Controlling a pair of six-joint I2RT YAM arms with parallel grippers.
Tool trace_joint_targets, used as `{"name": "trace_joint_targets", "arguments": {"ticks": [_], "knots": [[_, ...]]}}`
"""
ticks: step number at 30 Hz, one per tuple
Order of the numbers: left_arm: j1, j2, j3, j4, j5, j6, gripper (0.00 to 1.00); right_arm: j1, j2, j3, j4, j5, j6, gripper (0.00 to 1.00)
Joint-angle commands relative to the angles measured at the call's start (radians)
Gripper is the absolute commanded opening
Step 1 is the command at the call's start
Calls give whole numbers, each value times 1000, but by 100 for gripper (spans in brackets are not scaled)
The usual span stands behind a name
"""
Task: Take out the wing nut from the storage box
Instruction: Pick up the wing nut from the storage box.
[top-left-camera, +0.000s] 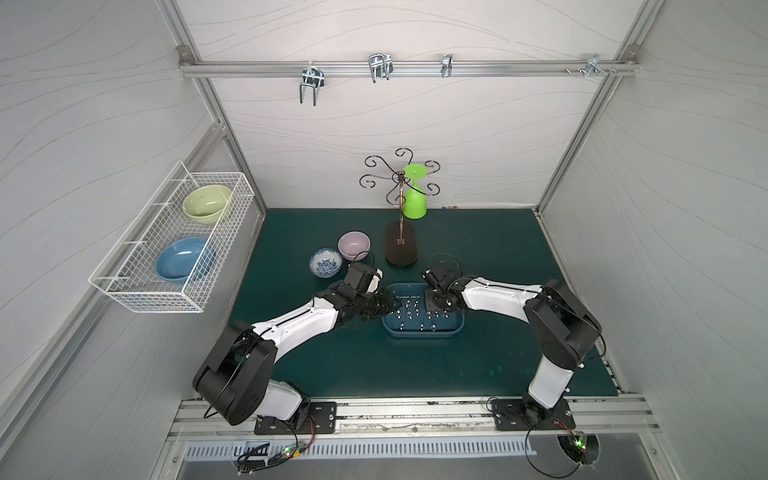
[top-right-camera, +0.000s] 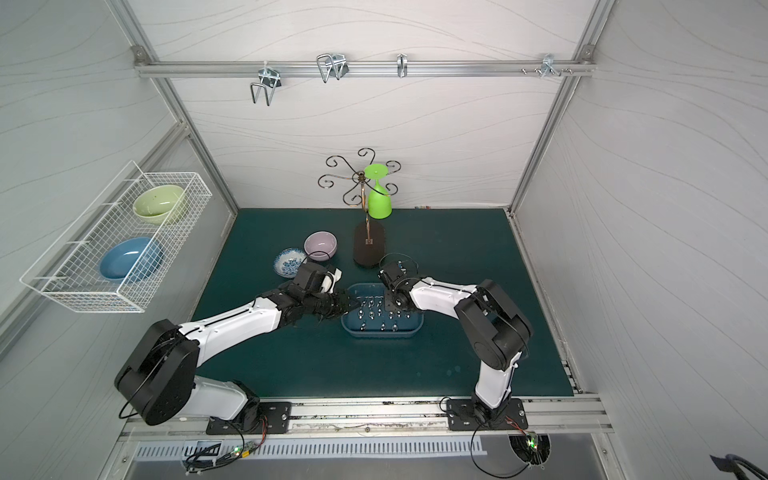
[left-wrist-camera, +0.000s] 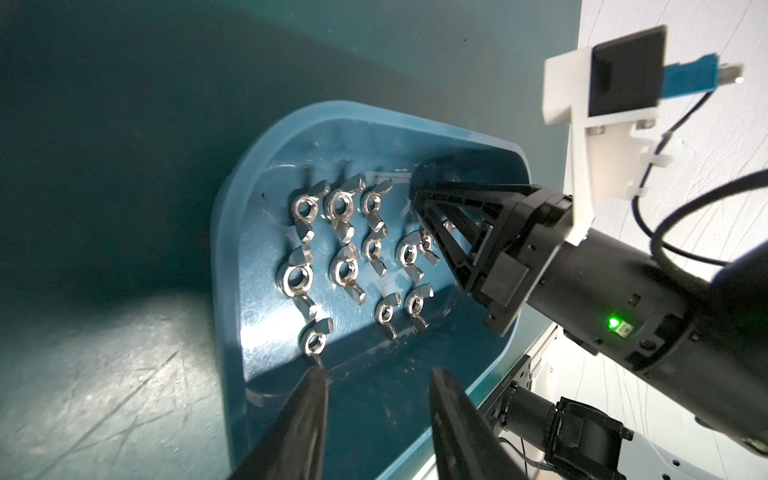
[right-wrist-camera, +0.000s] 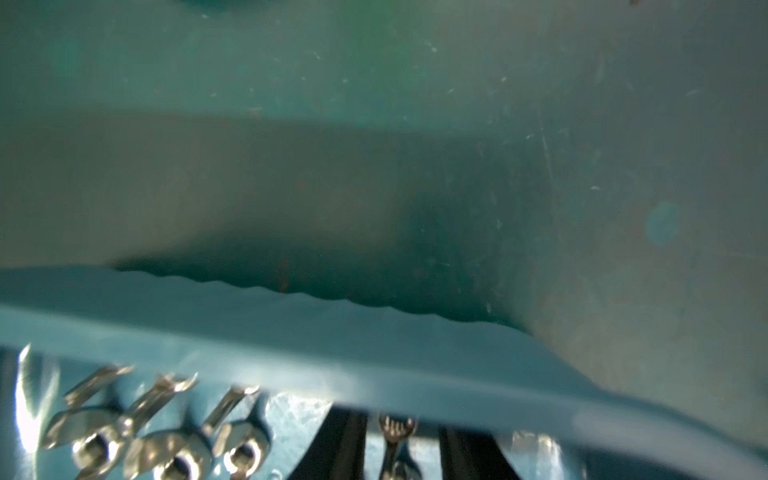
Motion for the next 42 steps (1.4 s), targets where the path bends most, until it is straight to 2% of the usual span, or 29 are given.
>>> {"name": "trace_joint_targets", "arguments": {"ticks": [1,8,20,36,42], "knots": [[3,10,31,32,11,16,44,-9,37,25,-1,-2,20,30],[4,14,33,35,12,14,44,-10,50,32,-6,8,27,14],[3,17,31,35,12,8,44,3,30,16,11,36,20,0],[2,14,60,27,14,-8,44,45,-117,13,-6,78,-7,0],[-44,78,145,23,28,-4,43,29,-212,-23,-26,102,-12,0]]}}
